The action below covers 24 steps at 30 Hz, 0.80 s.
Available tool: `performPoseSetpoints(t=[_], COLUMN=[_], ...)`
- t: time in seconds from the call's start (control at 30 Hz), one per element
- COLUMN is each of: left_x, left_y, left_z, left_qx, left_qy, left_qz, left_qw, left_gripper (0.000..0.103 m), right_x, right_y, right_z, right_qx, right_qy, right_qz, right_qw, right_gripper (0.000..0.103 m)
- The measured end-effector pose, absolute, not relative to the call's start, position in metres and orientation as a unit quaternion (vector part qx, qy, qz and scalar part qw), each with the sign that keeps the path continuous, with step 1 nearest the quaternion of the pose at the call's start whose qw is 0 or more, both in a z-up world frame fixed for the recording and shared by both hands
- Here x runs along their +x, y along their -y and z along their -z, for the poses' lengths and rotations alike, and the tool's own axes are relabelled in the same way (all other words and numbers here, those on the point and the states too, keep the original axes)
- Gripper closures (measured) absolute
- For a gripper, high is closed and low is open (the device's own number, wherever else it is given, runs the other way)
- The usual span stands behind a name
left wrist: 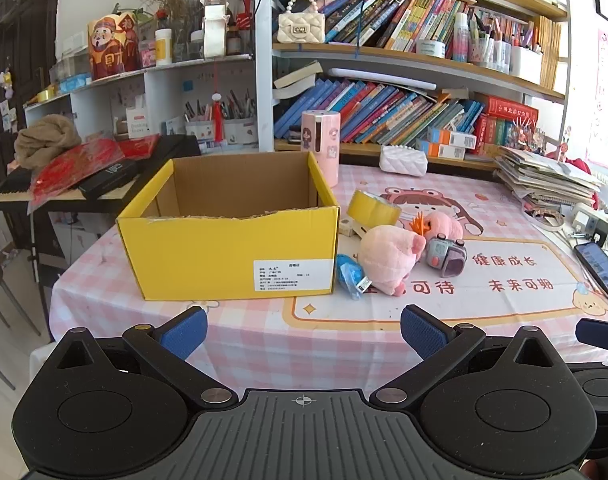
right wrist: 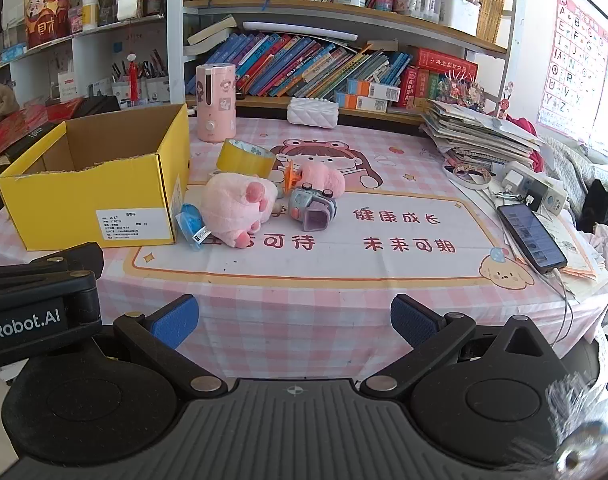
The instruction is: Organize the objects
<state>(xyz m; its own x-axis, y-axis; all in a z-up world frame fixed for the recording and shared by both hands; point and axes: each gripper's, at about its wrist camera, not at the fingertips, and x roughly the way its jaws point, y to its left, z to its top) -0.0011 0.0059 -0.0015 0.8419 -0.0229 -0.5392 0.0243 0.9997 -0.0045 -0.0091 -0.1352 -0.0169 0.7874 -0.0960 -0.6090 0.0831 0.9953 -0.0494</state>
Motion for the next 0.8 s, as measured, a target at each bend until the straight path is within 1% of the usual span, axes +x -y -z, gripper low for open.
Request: performPoseSetpoints(t=[0.8], left_x=[-0.0038], left_y=[-0.0037], left_z=[-0.0008], left_qx=[0.007], left_qy=[-0.28], left_qz=[0.012], left_qw=[0.96], left_gripper=[0.0], right_x=[-0.0109], right_y=[0.1394], right_z=[0.0196], right_qx=[-0.011], right_qy=[-0.321], right_qz=[0.045], right_qw=[0.946], right_gripper=[0.0])
